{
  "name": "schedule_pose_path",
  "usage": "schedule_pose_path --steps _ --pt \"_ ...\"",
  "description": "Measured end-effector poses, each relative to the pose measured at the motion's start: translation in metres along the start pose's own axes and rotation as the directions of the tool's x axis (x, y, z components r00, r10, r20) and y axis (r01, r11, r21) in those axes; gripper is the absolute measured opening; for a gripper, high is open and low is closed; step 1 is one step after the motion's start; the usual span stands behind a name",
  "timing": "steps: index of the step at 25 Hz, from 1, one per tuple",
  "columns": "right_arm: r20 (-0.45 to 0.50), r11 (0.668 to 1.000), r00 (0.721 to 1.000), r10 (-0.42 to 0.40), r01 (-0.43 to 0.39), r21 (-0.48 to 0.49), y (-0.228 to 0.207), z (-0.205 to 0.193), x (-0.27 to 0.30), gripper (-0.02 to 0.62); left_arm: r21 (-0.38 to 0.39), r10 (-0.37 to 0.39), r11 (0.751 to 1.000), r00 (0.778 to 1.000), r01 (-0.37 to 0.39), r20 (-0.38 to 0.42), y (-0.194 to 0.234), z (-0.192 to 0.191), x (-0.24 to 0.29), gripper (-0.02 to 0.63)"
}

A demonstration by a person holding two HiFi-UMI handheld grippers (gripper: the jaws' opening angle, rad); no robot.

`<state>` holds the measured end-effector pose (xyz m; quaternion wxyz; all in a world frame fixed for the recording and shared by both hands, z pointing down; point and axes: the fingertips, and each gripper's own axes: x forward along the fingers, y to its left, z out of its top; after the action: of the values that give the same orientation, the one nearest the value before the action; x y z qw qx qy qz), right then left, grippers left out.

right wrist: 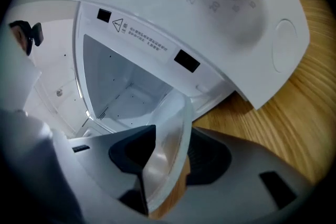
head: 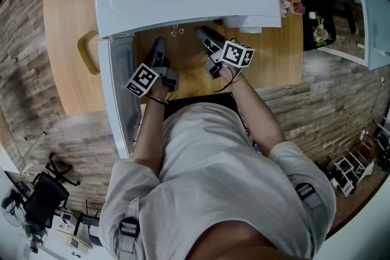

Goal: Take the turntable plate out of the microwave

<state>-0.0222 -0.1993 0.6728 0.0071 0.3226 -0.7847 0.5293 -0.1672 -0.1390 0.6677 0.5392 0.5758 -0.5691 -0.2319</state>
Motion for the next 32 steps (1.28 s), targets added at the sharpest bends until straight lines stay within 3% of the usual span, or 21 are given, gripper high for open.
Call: schedule_pose_path --steps 12,19,32 --pt "-0.021 1.0 1.0 0.004 -0.004 0.001 0.004 0.0 0.011 0.126 0.03 0.013 0.999 1.0 -0.012 -0.004 -0.002 0.003 -0.001 0.12" --pt "-0.017 0.998 0.999 0.05 -0.05 0.025 0.017 -0.003 0.009 0.115 0.052 0.01 0.999 1.0 -0.01 -0.013 -0.003 0.002 -0.003 0.118" --pt "0.008 1.0 1.0 0.011 -0.011 -0.004 0.015 -0.009 -0.015 0.117 0.088 0.0 0.996 0.999 0.003 -0.035 -0.01 -0.011 -0.017 0.118"
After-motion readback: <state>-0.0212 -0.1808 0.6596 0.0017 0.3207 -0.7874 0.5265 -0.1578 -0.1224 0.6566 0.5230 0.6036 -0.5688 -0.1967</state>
